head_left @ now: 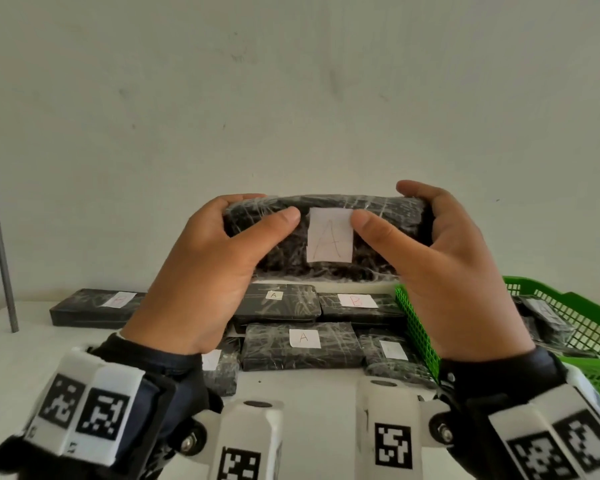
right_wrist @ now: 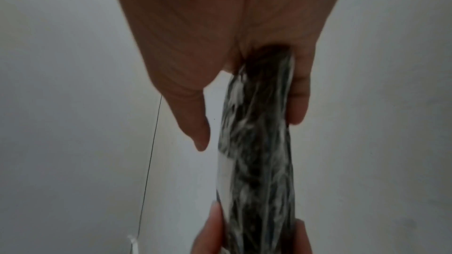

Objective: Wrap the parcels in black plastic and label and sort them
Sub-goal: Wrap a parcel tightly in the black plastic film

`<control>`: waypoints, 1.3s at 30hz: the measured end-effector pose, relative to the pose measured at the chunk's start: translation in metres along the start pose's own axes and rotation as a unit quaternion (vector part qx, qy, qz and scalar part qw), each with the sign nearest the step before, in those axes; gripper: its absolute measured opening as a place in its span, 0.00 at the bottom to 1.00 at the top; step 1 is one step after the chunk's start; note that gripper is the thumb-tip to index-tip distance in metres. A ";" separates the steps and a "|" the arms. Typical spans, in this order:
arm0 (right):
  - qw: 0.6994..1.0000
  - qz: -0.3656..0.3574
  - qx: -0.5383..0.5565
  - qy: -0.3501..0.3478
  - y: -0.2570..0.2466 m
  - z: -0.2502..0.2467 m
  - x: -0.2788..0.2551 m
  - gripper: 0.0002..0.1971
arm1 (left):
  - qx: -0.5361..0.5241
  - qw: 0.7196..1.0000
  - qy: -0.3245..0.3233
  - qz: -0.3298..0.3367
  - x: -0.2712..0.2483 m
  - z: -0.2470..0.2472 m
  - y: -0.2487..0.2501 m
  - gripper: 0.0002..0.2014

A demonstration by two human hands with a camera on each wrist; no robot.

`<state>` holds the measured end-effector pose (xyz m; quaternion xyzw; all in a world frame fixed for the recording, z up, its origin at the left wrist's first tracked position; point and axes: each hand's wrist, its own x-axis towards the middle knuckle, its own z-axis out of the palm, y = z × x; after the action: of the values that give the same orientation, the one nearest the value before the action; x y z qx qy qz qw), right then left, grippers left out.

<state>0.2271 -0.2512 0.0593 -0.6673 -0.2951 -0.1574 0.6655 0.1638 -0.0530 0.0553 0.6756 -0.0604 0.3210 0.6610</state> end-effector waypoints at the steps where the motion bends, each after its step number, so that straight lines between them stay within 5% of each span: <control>1: 1.000 -0.003 0.027 0.001 0.001 -0.001 0.001 0.43 | -0.009 1.000 0.001 0.000 0.000 0.000 0.002 0.20; 11: 0.997 -0.021 0.072 0.004 0.006 -0.006 0.005 0.29 | -0.001 1.000 -0.005 0.017 -0.001 0.004 0.000 0.07; 20: 0.989 0.026 0.145 -0.014 0.009 -0.011 0.007 0.15 | 0.007 0.999 -0.024 0.028 -0.002 -0.005 -0.001 0.31; 24: 0.977 0.035 0.210 0.015 0.006 -0.013 0.008 0.12 | -0.022 0.999 -0.030 0.035 -0.002 -0.004 -0.004 0.26; 32: 0.980 0.023 0.196 0.013 0.000 -0.011 0.004 0.17 | -0.005 0.999 -0.043 0.026 -0.001 -0.001 -0.007 0.27; 36: 0.984 0.018 0.177 0.005 -0.003 -0.006 0.002 0.26 | -0.016 0.999 -0.042 0.026 0.000 0.001 -0.005 0.15; 39: 0.992 0.010 0.123 0.010 -0.002 0.001 0.001 0.32 | -0.010 0.999 -0.023 0.040 0.000 0.000 -0.007 0.23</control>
<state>0.2270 -0.2503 0.0614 -0.5822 -0.2989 -0.1195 0.7466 0.1674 -0.0526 0.0491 0.6731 -0.1059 0.3306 0.6529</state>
